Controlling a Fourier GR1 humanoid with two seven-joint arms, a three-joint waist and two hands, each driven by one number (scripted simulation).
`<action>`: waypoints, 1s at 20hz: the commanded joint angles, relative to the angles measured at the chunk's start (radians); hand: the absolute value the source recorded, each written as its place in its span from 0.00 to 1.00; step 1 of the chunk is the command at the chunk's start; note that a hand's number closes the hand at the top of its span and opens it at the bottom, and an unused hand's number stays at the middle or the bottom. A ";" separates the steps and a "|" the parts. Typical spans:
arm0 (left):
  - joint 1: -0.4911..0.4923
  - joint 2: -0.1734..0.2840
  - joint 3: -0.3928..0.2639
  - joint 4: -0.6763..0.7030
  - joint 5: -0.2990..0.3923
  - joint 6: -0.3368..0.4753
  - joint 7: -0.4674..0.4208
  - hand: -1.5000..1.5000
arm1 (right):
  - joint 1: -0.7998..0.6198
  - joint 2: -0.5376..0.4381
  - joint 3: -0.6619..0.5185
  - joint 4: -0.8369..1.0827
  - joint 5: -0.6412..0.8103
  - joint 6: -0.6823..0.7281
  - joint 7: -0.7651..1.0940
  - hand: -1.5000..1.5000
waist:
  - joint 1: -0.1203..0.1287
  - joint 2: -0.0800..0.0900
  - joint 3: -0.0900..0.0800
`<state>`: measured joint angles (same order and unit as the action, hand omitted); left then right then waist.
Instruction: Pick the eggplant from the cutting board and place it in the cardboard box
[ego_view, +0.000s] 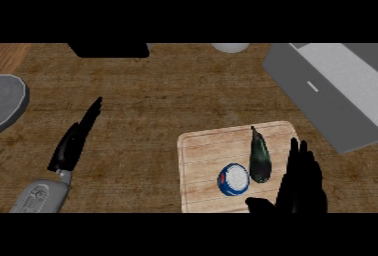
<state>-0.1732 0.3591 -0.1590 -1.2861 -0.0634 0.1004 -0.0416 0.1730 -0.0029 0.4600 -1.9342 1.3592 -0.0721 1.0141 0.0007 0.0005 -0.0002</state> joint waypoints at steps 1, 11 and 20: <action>0.013 -0.006 0.023 -0.004 -0.024 -0.033 -0.022 0.50 | -0.047 0.003 0.009 0.068 -0.032 0.020 0.052 0.00 | 0.000 -0.001 0.000; 0.039 -0.044 0.067 -0.007 -0.108 -0.040 -0.038 0.50 | -0.113 -0.006 -0.111 0.155 -0.098 0.003 -0.007 0.00 | -0.002 0.000 0.000; 0.067 -0.052 0.143 -0.055 -0.097 -0.116 -0.022 0.50 | -0.163 0.003 -0.118 0.312 -0.153 -0.080 -0.059 0.00 | 0.001 -0.001 0.000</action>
<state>-0.1276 0.2973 -0.0528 -1.3250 -0.1673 0.0196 -0.0549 0.0247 -0.0023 0.3574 -1.6823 1.2409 -0.1128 0.9838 0.0003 -0.0003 0.0000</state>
